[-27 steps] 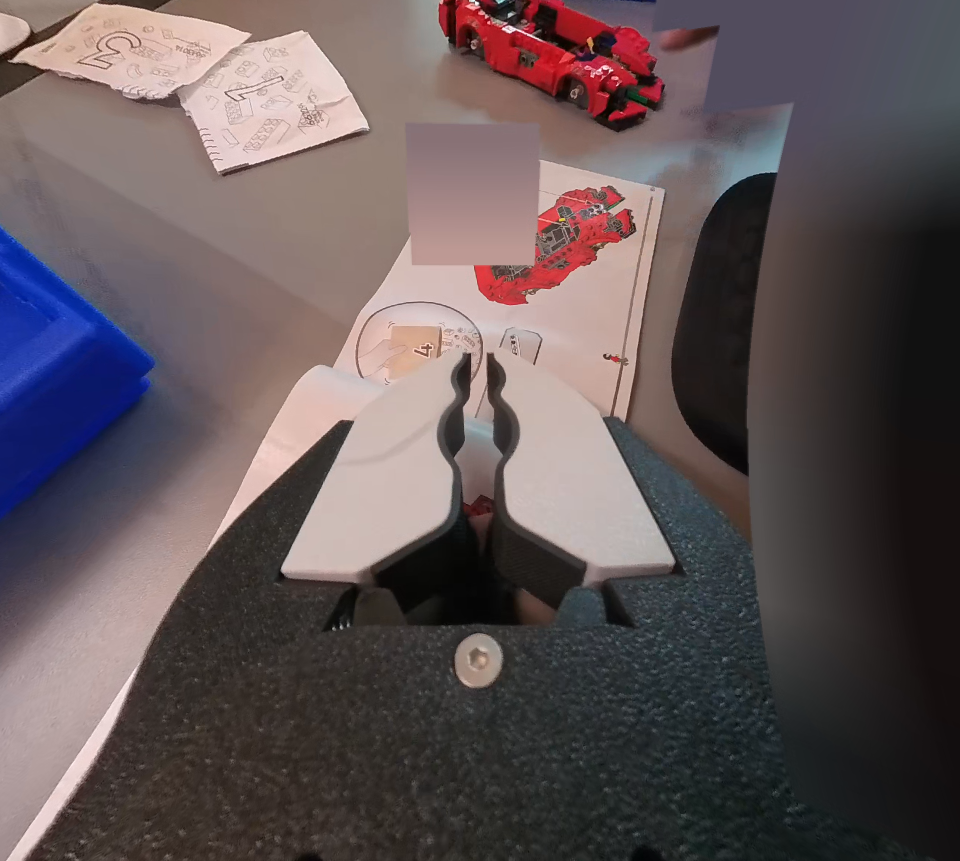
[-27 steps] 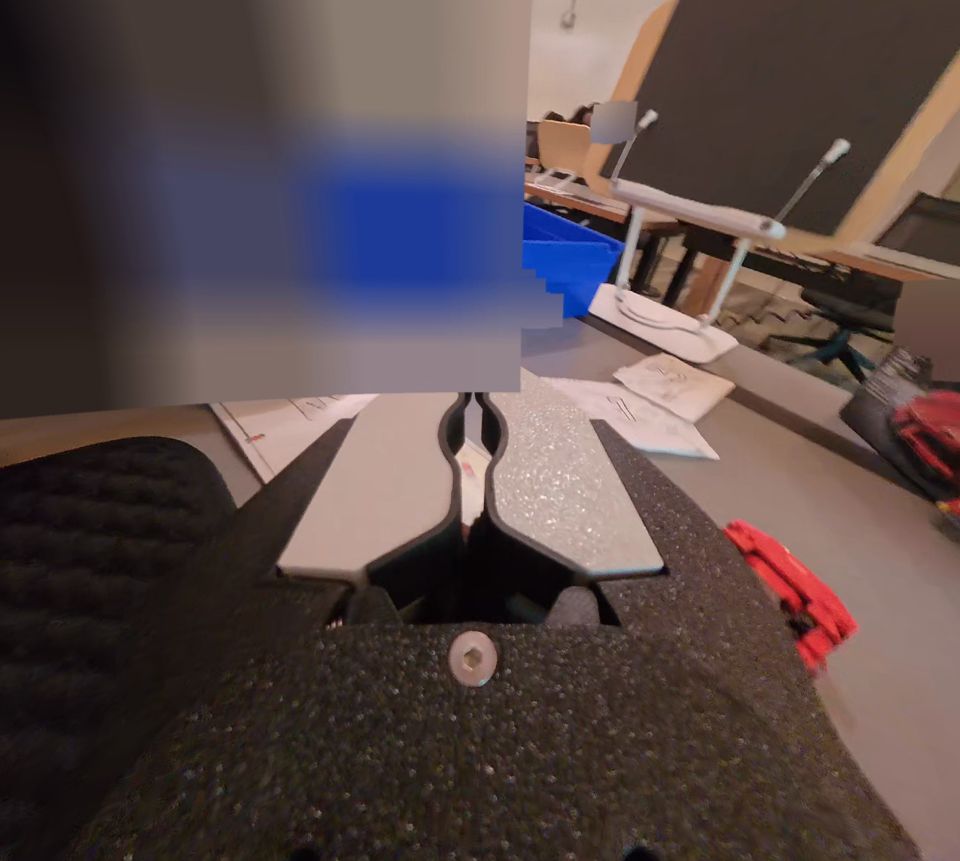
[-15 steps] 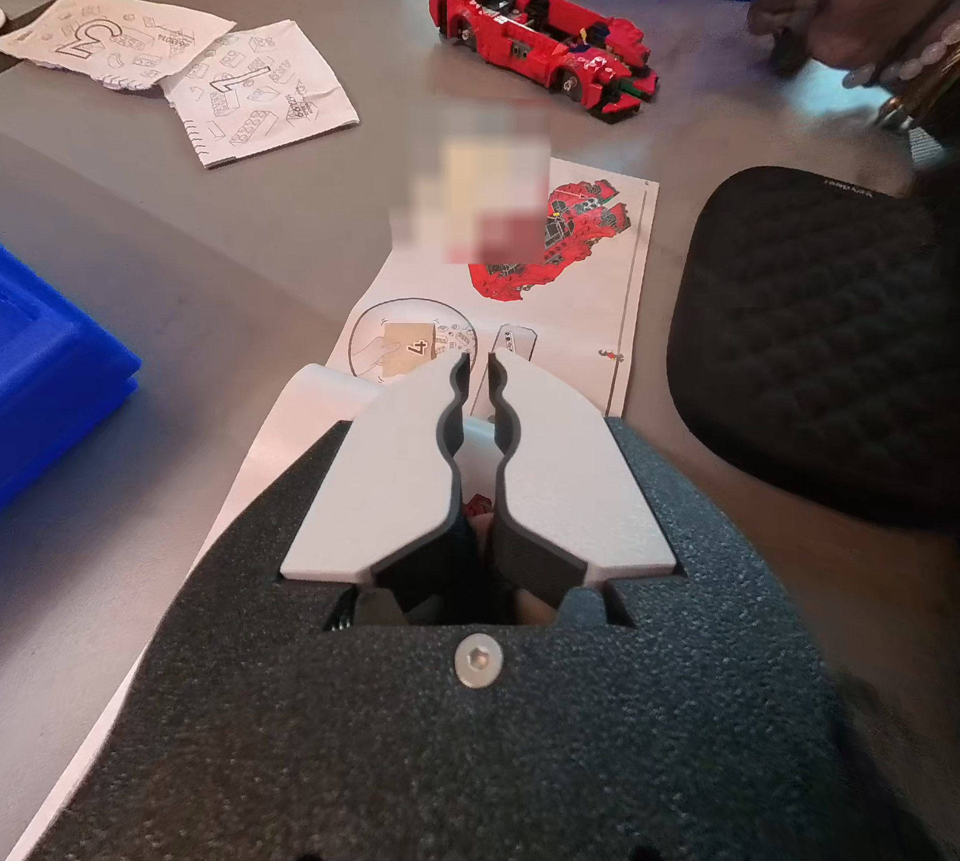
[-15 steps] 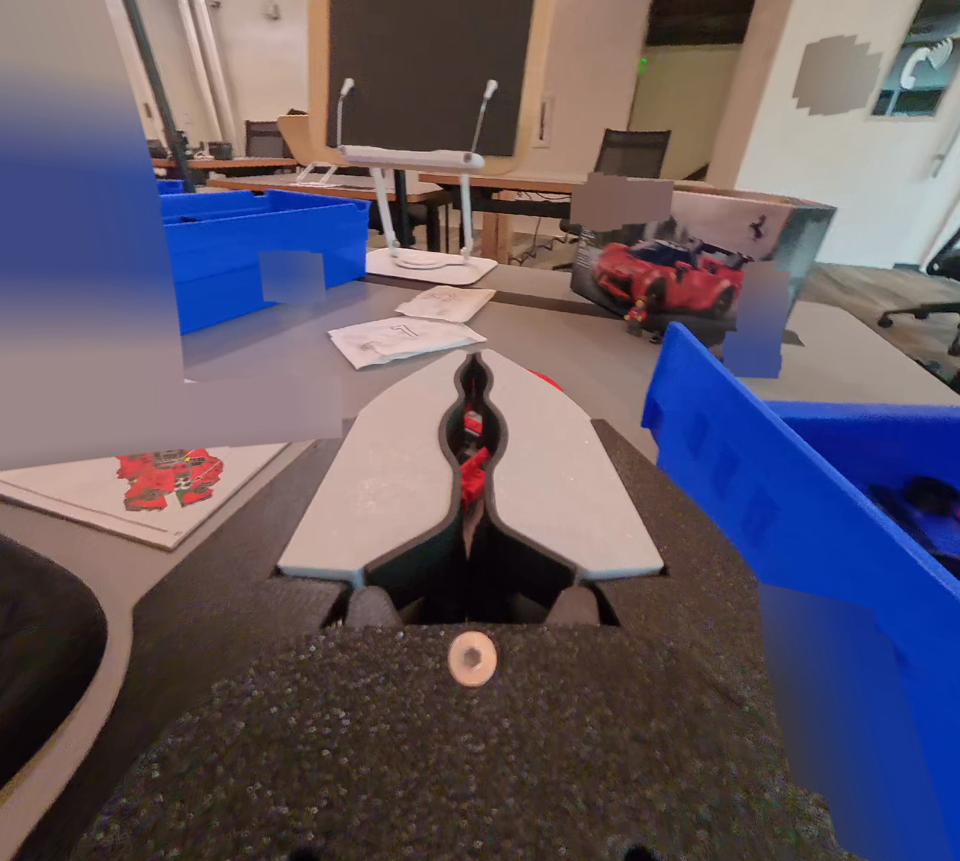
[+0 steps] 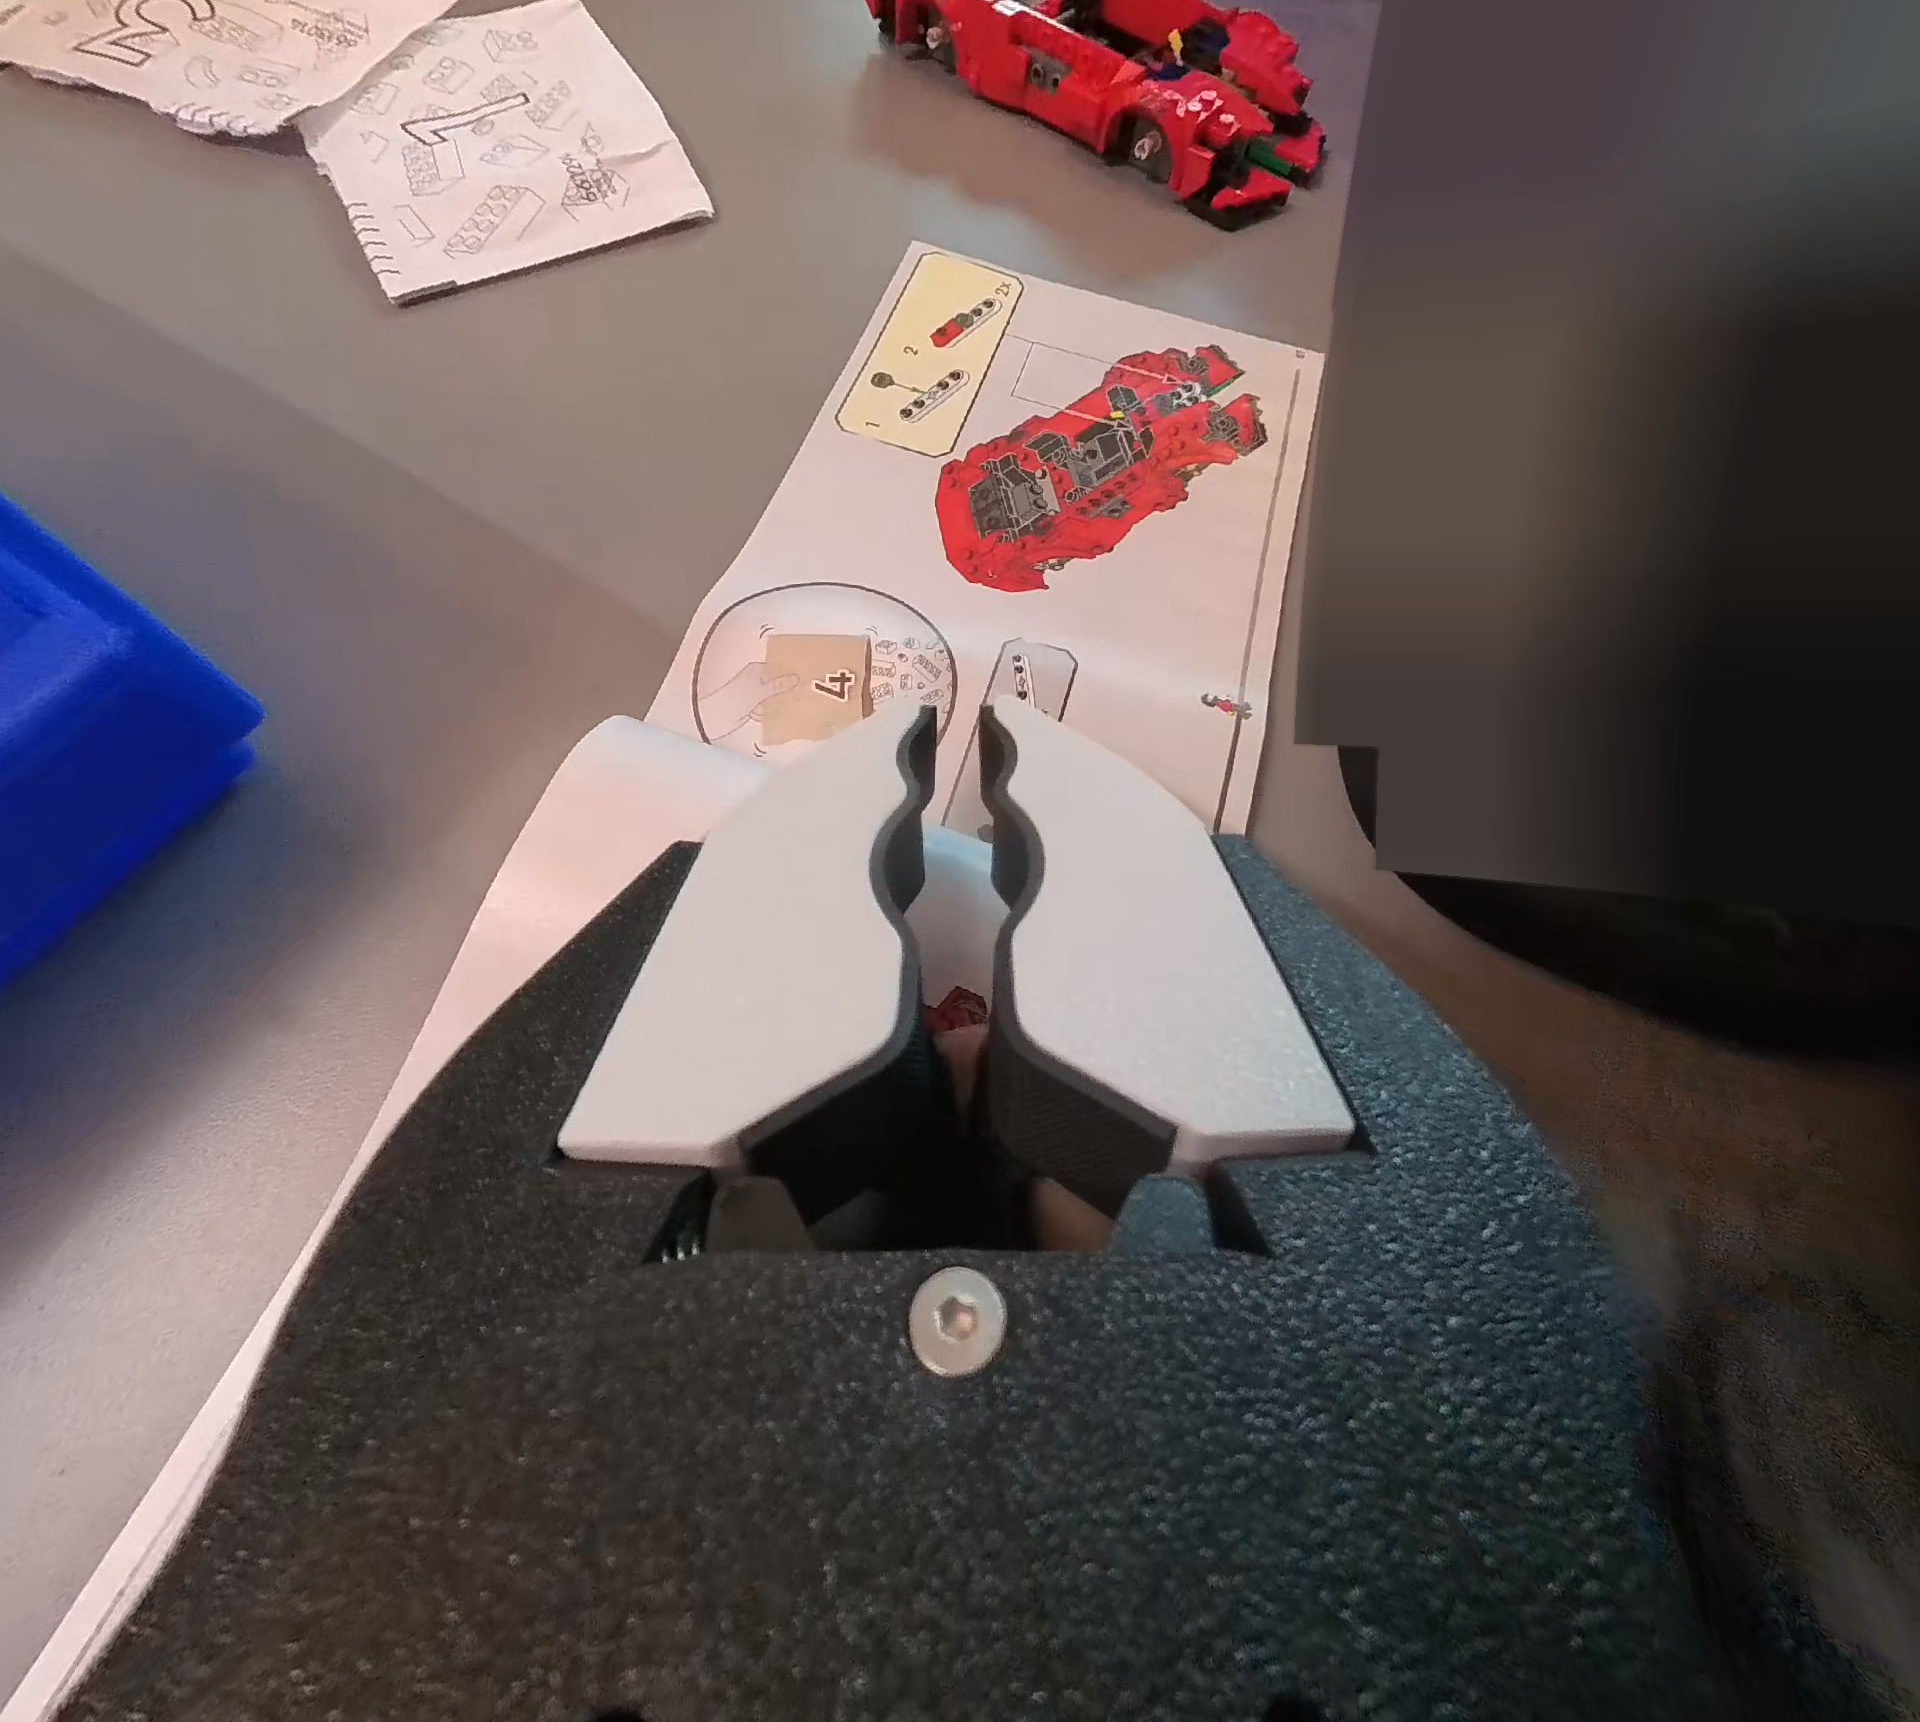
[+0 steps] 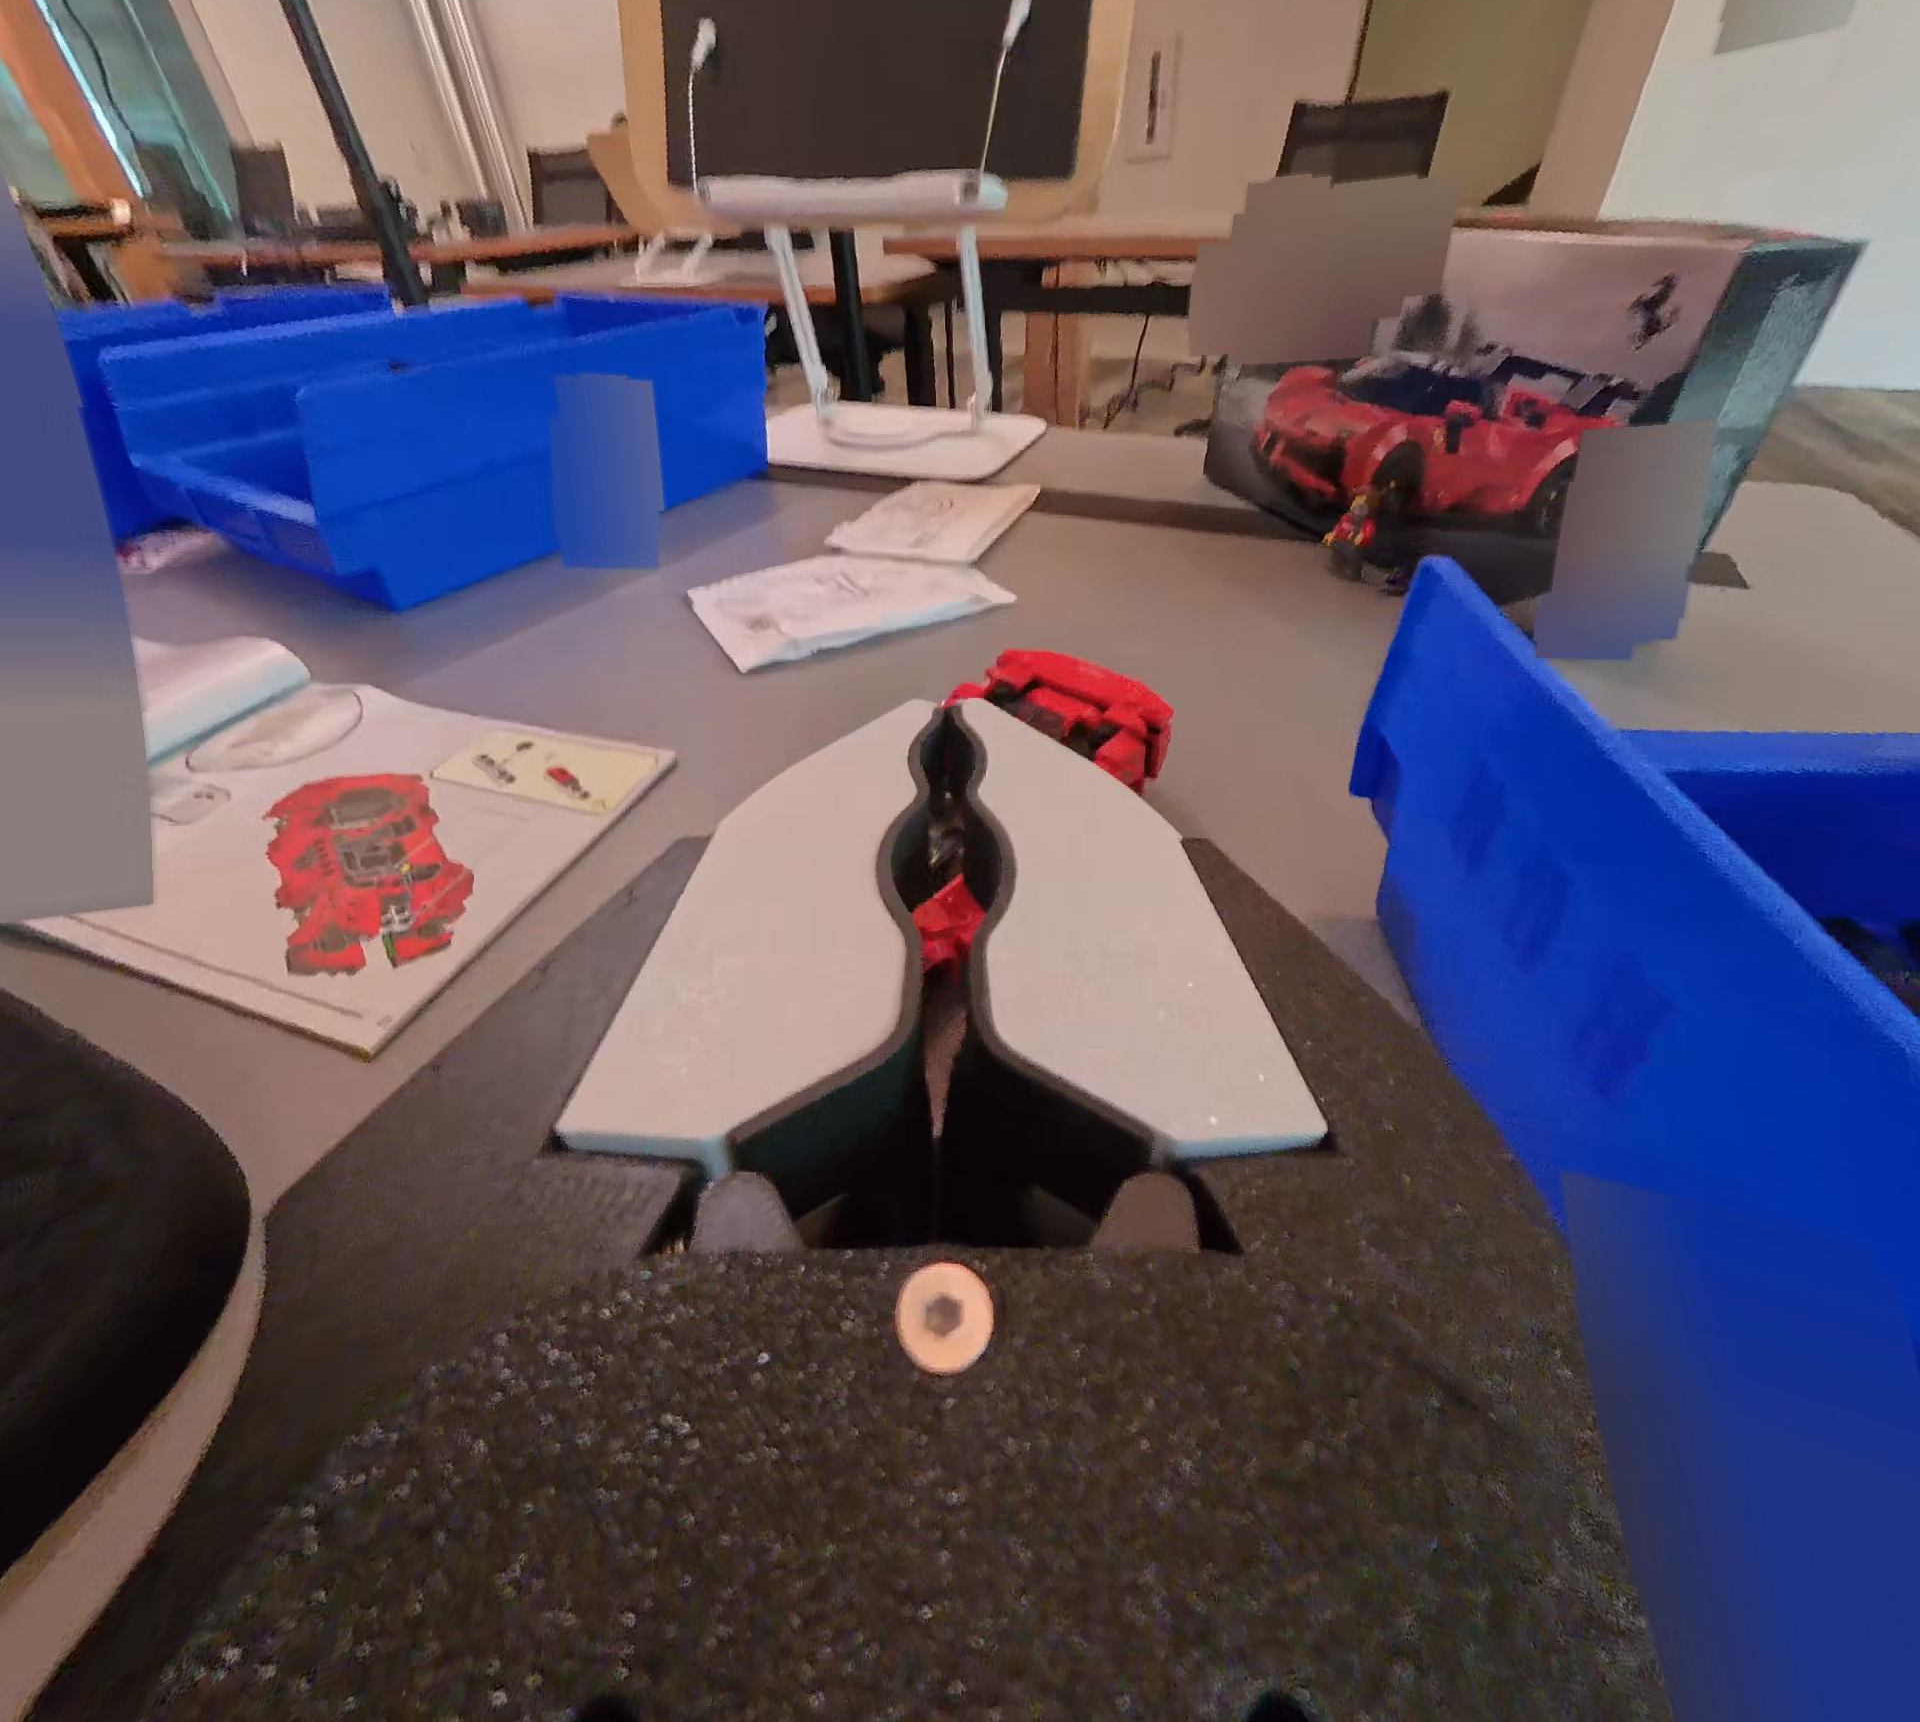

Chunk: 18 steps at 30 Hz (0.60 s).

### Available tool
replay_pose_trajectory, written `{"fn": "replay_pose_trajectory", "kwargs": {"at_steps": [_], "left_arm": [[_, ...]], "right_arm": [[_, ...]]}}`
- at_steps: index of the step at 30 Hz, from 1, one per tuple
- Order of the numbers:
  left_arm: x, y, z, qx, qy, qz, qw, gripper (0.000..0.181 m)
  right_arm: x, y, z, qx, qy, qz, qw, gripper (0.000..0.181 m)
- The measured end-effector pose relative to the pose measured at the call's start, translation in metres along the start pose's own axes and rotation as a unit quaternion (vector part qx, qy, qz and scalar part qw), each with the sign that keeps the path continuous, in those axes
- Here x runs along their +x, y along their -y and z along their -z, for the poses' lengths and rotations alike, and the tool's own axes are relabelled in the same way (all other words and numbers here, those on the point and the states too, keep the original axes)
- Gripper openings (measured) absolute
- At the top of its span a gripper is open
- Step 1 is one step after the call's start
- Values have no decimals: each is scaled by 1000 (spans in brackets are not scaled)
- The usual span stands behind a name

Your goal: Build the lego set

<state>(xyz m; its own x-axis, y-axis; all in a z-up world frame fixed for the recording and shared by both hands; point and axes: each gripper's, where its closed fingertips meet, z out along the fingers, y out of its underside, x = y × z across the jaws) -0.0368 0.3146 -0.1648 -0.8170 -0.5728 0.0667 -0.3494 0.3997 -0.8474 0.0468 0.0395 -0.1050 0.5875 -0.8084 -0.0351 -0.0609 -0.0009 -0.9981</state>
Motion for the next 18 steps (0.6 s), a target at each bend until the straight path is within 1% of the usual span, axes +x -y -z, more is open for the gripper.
{"fn": "replay_pose_trajectory", "kwargs": {"at_steps": [3, 11, 18], "left_arm": [[1, 0, 0, 1, -2, -1, 1000, 7], [3, -2, -1, -9, -8, -4, 1000, 7], [3, -3, -2, -12, -11, -4, 1000, 7]], "right_arm": [[-6, -9, -7, -39, 19, 6, 999, 0], [2, -3, -3, -13, 16, -33, 999, 0], [-2, -8, -7, -38, 21, -14, 999, 0]]}}
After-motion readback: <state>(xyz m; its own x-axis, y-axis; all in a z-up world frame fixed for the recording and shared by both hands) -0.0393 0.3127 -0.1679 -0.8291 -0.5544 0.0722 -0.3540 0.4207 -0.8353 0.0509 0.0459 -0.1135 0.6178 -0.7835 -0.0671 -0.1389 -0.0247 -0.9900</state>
